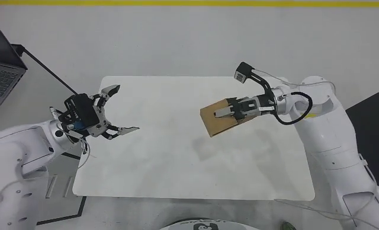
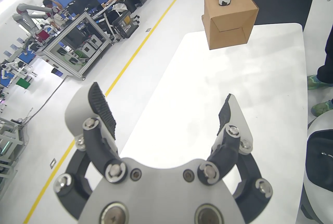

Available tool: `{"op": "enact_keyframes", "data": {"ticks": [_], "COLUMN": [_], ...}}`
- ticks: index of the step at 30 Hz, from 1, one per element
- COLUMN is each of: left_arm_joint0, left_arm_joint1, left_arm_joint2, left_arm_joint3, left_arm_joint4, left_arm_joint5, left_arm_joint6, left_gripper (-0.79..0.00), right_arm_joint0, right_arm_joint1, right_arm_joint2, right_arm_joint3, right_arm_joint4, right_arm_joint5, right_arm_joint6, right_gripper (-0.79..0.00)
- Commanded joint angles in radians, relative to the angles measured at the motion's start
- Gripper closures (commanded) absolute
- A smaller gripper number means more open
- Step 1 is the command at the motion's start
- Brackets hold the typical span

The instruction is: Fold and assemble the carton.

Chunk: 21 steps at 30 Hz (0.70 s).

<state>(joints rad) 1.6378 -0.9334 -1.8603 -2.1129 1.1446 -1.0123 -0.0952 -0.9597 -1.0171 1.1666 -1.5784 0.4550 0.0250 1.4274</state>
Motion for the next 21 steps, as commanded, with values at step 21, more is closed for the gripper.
{"op": "enact_keyframes", "data": {"ticks": [21], "left_arm_joint0": [0.0], "left_arm_joint1": [0.0], "left_arm_joint2": [0.0], "left_arm_joint3": [0.0], "left_arm_joint4": [0.0], "left_arm_joint5": [0.0], "left_arm_joint6": [0.0], "left_gripper": [-0.785], "right_arm_joint0": [0.197], "right_arm_joint1": [-0.007], "right_arm_joint2": [-0.204], "right_arm_joint3": [-0.184], "right_arm_joint4": [-0.566], "right_arm_joint5": [-0.071], "right_arm_joint6": [0.022], "right_gripper": [0.0]}}
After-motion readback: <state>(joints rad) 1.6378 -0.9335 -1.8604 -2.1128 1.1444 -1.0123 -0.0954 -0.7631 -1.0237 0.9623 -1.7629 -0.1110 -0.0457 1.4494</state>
